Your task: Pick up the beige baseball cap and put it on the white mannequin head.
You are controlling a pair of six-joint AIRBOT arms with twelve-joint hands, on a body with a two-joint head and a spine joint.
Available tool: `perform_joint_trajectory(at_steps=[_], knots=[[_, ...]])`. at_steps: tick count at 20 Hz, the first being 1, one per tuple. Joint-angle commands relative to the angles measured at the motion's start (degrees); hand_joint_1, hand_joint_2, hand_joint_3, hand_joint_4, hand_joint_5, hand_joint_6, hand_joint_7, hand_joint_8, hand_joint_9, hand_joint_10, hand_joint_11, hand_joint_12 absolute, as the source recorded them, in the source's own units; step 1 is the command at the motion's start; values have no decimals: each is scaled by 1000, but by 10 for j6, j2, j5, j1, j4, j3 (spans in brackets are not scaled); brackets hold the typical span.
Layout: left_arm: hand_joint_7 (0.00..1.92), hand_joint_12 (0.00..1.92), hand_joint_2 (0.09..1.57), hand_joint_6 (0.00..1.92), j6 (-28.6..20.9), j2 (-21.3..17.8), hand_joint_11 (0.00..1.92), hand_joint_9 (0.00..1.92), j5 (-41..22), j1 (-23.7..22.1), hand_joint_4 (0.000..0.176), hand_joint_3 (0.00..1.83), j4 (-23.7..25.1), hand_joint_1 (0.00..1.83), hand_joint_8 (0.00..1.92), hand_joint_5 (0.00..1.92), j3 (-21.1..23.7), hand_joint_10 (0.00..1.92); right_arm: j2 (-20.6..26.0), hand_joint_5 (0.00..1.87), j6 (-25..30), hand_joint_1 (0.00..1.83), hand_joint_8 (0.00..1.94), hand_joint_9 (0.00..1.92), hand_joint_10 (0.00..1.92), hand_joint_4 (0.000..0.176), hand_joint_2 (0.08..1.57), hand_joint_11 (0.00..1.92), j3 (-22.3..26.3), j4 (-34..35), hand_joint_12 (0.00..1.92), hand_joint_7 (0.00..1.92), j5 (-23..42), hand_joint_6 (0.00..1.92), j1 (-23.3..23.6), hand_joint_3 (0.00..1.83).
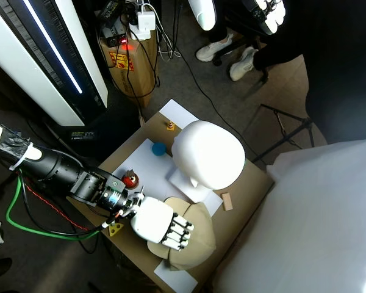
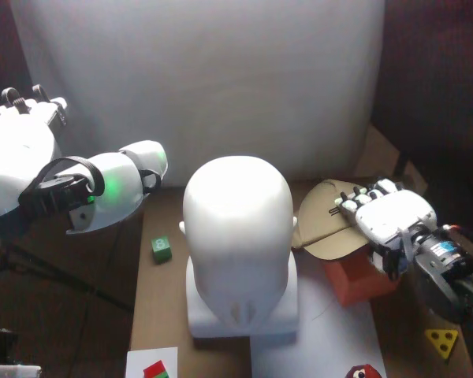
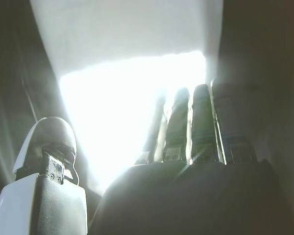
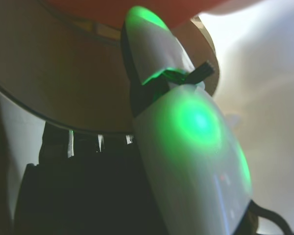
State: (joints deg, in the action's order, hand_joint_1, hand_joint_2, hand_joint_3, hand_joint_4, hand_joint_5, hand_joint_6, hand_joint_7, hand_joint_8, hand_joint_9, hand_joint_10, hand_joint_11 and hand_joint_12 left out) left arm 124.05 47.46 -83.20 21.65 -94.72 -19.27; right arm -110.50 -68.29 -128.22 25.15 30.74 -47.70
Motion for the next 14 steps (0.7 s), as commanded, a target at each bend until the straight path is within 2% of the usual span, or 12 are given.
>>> perform_joint_trajectory(at_steps=[1,2,3,5,7,11,14], knots=[[30,123,1110,3,-3,-1,0,3,-21,-3,0,0,60,0,5,66,-1,0,1,246,14,1213,0,279,3,0,1190,0,-6,-15,843,288,79,0,-5,0],[25,106,1113,3,-3,-2,0,0,-21,-2,0,1,60,0,4,63,-1,0,1,251,28,1216,4,287,4,0,1190,0,-8,-29,876,306,98,2,-8,0],[34,210,1113,0,-3,-2,0,22,-21,-2,0,0,60,0,0,65,-1,1,-2,276,32,1216,2,306,4,0,1192,0,-13,-38,916,324,108,3,-9,0],[45,249,1117,2,-7,-2,0,32,-21,-1,0,1,60,0,3,71,-1,3,-13,292,33,1213,2,304,1,0,1197,0,-35,-40,923,330,109,7,-9,2],[49,197,1117,1,-8,-2,0,36,-23,-1,0,0,60,0,1,72,-1,2,-23,309,42,1227,2,317,5,0,1199,12,-57,-51,934,335,116,10,-9,2],[43,133,1118,0,-8,-3,0,17,-23,0,0,0,60,0,1,70,-1,1,-24,289,47,1207,2,307,3,0,1202,0,-60,-59,922,322,125,1,-10,2],[45,163,1118,0,-8,-3,0,20,-23,0,0,0,60,0,1,69,0,1,-24,297,46,1204,4,302,0,0,1203,0,-61,-59,927,329,125,3,-9,3]])
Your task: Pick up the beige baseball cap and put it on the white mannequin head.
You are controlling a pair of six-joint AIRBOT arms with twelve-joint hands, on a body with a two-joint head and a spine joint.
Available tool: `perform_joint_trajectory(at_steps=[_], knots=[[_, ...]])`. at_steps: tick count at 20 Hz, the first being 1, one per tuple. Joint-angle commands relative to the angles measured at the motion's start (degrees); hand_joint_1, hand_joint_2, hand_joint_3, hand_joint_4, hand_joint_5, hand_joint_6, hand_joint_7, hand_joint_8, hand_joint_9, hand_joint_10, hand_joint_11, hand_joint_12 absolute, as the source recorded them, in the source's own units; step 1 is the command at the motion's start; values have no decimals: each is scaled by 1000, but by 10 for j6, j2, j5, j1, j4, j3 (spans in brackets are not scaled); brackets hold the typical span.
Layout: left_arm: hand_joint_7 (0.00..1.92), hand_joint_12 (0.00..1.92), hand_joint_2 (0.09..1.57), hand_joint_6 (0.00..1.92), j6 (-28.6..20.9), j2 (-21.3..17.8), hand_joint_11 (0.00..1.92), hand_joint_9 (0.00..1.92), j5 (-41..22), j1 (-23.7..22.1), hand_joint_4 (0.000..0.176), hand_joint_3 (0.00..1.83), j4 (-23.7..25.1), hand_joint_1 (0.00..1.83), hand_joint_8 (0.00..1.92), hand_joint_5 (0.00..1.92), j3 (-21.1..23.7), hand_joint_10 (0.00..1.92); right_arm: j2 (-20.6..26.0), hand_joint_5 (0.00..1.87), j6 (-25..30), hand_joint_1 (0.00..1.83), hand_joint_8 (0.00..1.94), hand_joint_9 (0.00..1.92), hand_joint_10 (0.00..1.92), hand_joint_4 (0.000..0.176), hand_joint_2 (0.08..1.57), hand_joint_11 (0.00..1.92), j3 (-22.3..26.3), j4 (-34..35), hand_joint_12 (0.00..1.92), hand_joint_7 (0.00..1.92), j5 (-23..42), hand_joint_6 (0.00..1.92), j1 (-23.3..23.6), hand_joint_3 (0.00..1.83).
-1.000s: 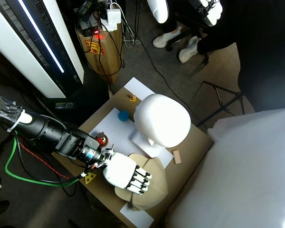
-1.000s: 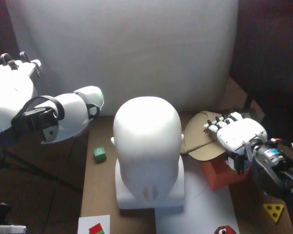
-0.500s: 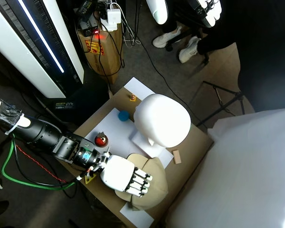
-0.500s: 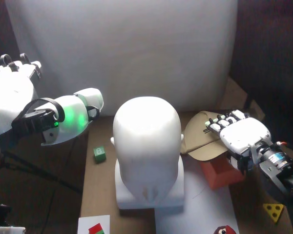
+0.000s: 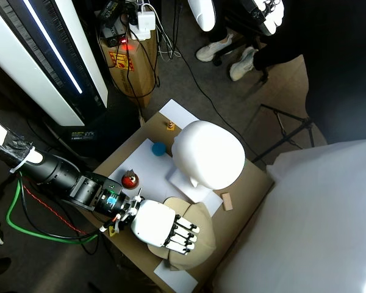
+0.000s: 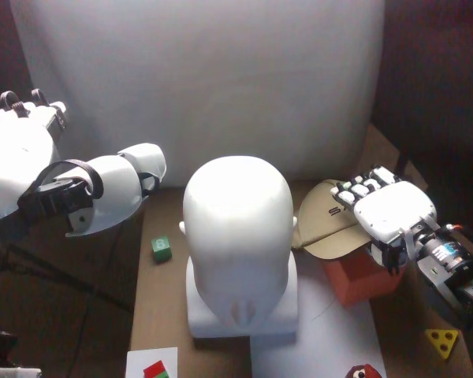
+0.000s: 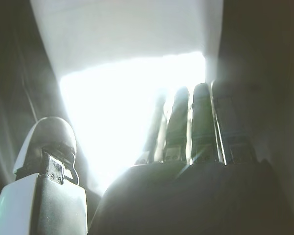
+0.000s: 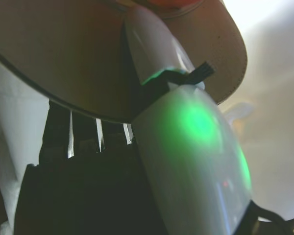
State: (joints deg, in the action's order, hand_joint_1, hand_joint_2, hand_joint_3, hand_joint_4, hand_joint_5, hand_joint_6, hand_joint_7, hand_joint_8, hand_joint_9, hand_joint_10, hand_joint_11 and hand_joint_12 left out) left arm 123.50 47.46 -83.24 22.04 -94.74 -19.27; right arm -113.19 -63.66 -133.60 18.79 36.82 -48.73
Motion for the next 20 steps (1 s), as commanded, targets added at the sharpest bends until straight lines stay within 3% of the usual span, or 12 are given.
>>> perform_joint_trajectory(at_steps=[1,5,8,9,10,11,13,17,18,20], knots=[[45,144,1117,0,-3,-3,0,21,-23,-4,0,0,60,0,0,69,0,1,3,305,0,1204,6,302,0,0,1203,0,-7,5,925,334,64,7,1,2],[76,248,1116,1,-3,-3,0,50,-23,-2,0,0,60,0,7,86,0,6,3,328,0,1189,18,374,27,0,1191,61,-8,3,957,373,63,13,1,0],[75,250,1132,1,-3,-4,0,53,-23,-1,0,6,60,0,4,87,0,6,3,702,0,1250,24,837,83,0,1134,460,-8,2,1016,784,64,33,1,0],[75,252,1132,1,-3,-4,0,53,-23,0,0,5,60,0,4,87,-1,6,3,694,0,1436,799,912,924,0,1140,717,-8,2,1524,850,65,904,1,20],[63,206,1122,1,-3,-4,0,35,-23,0,0,1,60,0,4,77,-1,4,3,795,0,1476,930,921,1128,0,1130,814,-8,1,1625,924,67,877,1,5],[61,196,1121,1,-3,-4,0,31,-23,0,0,1,60,0,4,75,-1,4,3,852,0,1397,1026,924,1295,0,1131,927,-9,1,1428,951,67,875,1,4],[61,218,1122,0,-3,-4,0,31,-26,1,0,0,60,0,2,66,0,2,3,871,0,1378,1062,945,1338,0,1133,1042,-11,1,1361,933,69,871,2,0],[65,240,1121,1,-3,-5,0,31,-29,2,0,0,60,0,2,67,0,1,2,839,0,1374,1077,945,1343,0,1142,987,-12,1,1283,908,76,924,2,0],[65,240,1121,4,-3,-5,0,31,-29,3,0,0,60,0,2,74,0,1,2,872,0,1466,1008,947,1212,0,1122,897,-12,1,1560,912,81,795,3,4],[66,243,1123,2,-3,-5,0,31,-30,4,0,1,60,0,2,70,1,1,2,885,-1,1487,985,952,1177,0,1118,868,-14,1,1634,916,92,767,4,2]])
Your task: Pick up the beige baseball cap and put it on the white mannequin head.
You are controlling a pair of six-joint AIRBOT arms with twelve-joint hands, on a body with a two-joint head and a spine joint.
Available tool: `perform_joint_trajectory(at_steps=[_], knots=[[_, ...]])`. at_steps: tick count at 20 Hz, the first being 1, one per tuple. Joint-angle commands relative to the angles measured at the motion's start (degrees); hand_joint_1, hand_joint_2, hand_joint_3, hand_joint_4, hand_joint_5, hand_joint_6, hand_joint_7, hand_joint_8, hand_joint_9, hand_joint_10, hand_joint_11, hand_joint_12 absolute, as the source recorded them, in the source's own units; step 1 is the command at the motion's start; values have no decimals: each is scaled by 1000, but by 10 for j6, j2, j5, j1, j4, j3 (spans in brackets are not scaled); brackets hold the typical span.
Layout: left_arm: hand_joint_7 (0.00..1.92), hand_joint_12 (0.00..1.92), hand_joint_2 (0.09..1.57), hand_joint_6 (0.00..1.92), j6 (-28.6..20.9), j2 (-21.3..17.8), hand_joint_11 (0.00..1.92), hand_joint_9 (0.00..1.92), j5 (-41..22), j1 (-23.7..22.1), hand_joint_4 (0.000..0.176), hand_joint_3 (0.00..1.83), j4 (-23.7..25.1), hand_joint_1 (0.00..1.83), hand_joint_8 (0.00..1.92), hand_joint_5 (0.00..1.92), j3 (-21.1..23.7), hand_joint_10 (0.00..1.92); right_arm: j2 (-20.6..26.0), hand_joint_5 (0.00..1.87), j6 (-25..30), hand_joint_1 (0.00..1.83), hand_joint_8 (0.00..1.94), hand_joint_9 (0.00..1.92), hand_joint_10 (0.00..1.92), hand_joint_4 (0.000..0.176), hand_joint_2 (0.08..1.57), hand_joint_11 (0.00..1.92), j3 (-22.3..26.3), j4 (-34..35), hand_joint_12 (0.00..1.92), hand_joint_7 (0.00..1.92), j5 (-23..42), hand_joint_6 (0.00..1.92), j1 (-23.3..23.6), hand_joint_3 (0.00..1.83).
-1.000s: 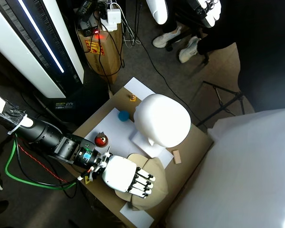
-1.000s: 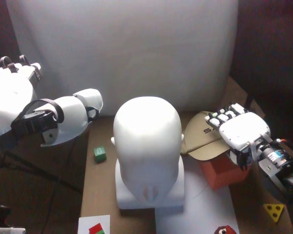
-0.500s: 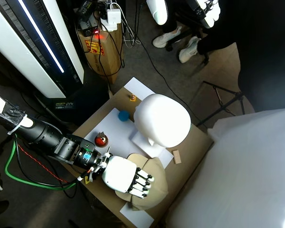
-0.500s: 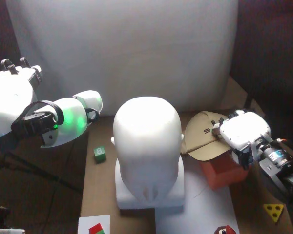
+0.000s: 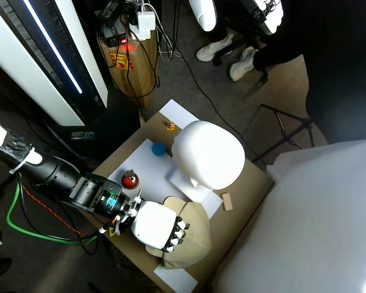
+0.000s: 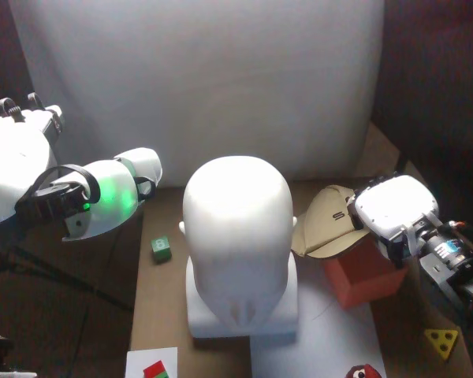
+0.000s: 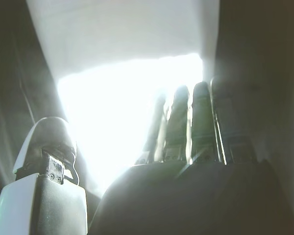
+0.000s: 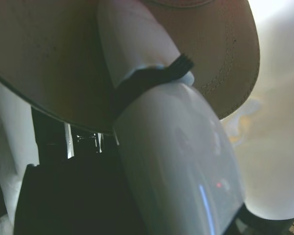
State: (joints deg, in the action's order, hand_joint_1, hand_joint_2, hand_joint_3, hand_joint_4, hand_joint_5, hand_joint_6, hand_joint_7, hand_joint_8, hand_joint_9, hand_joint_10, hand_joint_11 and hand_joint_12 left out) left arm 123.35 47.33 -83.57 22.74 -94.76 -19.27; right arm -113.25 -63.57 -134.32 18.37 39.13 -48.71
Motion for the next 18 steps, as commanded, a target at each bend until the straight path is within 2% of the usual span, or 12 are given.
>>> perform_joint_trajectory(at_steps=[1,2,3,8,9,10,11,16,18], knots=[[66,257,1128,1,-2,-3,0,30,-28,-2,0,2,60,0,1,64,1,0,2,888,-2,1486,979,952,1175,0,1117,875,-8,5,1628,918,74,773,4,1],[66,260,1131,0,-2,-3,0,29,-30,-2,0,3,60,0,1,60,1,0,2,882,-2,1399,1026,964,1283,0,1126,936,-9,5,1405,917,87,874,5,4],[66,260,1132,0,-4,-3,0,30,-32,-1,0,3,60,0,1,58,1,0,2,887,-2,1380,1058,953,1325,0,1133,965,-9,4,1323,901,96,893,6,0],[74,298,1132,2,-17,-4,0,42,-34,6,0,1,64,0,4,67,2,5,6,889,-7,1373,1121,950,1334,0,1140,969,-9,10,1279,865,186,896,18,0],[77,299,1133,5,-17,-4,0,45,-34,7,0,1,64,0,5,74,2,6,8,910,-8,1463,1064,939,1222,0,1124,922,-9,12,1507,866,192,788,22,0],[78,298,1133,6,-17,-4,0,46,-34,7,0,1,65,0,5,78,2,6,9,896,-11,1392,1095,951,1304,0,1132,952,-9,12,1354,878,206,861,26,3],[80,287,1129,4,-17,-4,0,48,-34,7,0,0,65,0,3,80,2,4,11,895,-12,1378,1101,952,1320,0,1135,978,-9,12,1289,880,220,882,30,0],[73,266,1130,1,-17,-4,0,45,-34,9,0,2,65,0,0,77,2,1,14,898,-30,1375,1091,958,1307,0,1131,992,-8,11,1253,893,261,885,40,0],[72,263,1130,4,-17,-4,0,43,-34,9,0,2,65,0,0,85,2,0,14,896,-32,1375,1086,956,1310,0,1131,996,-8,-2,1255,899,298,886,40,0]])
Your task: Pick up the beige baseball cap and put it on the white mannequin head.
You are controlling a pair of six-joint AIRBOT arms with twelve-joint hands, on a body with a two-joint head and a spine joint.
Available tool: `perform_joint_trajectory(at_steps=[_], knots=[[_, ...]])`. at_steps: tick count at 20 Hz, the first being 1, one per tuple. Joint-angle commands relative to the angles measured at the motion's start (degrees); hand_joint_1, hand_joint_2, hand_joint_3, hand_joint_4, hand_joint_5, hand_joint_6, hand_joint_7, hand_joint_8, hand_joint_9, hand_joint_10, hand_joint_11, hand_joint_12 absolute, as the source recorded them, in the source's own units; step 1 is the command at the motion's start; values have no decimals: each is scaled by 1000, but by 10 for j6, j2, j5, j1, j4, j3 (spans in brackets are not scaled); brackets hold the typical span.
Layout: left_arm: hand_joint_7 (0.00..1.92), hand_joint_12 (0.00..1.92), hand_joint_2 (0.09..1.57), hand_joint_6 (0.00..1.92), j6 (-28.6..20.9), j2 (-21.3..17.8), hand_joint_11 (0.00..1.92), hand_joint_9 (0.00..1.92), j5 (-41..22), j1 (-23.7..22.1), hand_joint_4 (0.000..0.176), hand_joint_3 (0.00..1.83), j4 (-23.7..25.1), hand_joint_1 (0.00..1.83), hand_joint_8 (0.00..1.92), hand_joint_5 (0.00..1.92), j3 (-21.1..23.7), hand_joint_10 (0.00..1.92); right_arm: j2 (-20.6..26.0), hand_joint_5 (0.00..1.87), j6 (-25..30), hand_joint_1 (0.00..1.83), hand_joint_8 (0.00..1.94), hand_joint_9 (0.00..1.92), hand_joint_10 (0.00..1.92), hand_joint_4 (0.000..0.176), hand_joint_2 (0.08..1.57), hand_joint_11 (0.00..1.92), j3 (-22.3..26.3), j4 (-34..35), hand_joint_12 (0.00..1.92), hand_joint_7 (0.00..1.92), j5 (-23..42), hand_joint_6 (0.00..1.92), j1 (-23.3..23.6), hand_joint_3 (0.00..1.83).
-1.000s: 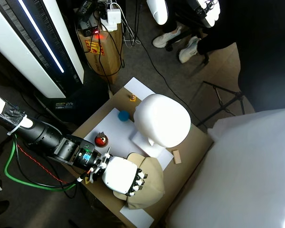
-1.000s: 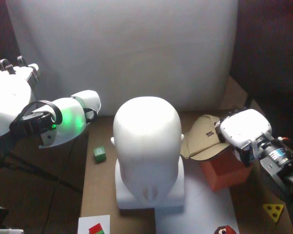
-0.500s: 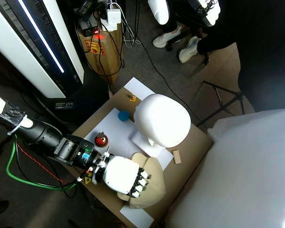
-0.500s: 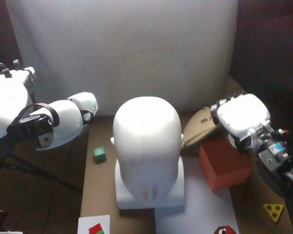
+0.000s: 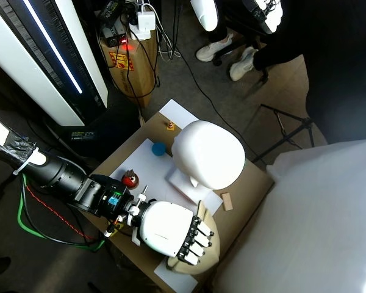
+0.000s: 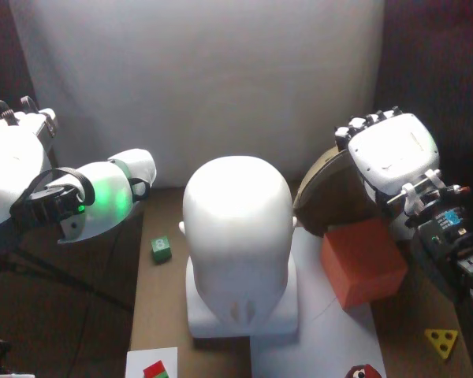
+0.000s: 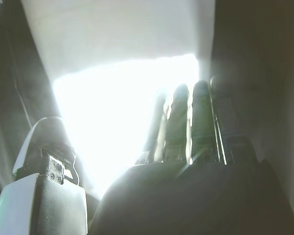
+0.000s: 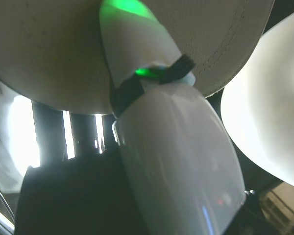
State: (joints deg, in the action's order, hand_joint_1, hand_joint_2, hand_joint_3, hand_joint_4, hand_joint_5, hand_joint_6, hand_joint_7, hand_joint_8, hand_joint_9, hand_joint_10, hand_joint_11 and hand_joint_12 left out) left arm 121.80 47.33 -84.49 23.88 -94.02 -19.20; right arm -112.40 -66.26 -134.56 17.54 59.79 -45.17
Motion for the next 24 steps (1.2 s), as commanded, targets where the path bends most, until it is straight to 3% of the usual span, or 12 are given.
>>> perform_joint_trajectory(at_steps=[1,4,10,17,18,24], knots=[[72,248,1131,2,-2,-4,0,39,-24,-2,0,1,58,0,0,86,2,1,6,892,-5,1377,1084,952,1314,0,1132,1002,-5,-2,1258,904,118,888,5,0],[60,212,1130,0,-2,-4,0,30,-24,-2,0,0,58,0,1,78,2,0,25,893,-8,1375,1073,957,1307,0,1131,986,27,-14,1255,898,166,912,11,0],[68,160,1131,2,-2,-5,0,31,-24,0,0,0,58,0,0,87,3,1,127,873,-31,1373,1097,958,1306,0,1135,984,225,-18,1252,897,220,905,46,1],[78,263,1138,2,-2,-5,0,49,-27,2,0,2,58,0,1,83,2,2,217,880,-75,1375,1041,944,1318,0,1130,968,424,-36,1261,937,257,919,93,0],[95,317,1141,5,-2,-6,0,68,-27,3,0,2,58,0,4,105,2,5,223,879,-80,1376,1036,945,1319,0,1130,978,441,-40,1265,937,261,921,96,0],[84,220,1142,0,-2,-7,0,51,-28,7,0,0,58,0,0,78,1,0,256,879,-110,1376,1033,946,1324,0,1130,997,560,-87,1272,937,271,918,91,0]])
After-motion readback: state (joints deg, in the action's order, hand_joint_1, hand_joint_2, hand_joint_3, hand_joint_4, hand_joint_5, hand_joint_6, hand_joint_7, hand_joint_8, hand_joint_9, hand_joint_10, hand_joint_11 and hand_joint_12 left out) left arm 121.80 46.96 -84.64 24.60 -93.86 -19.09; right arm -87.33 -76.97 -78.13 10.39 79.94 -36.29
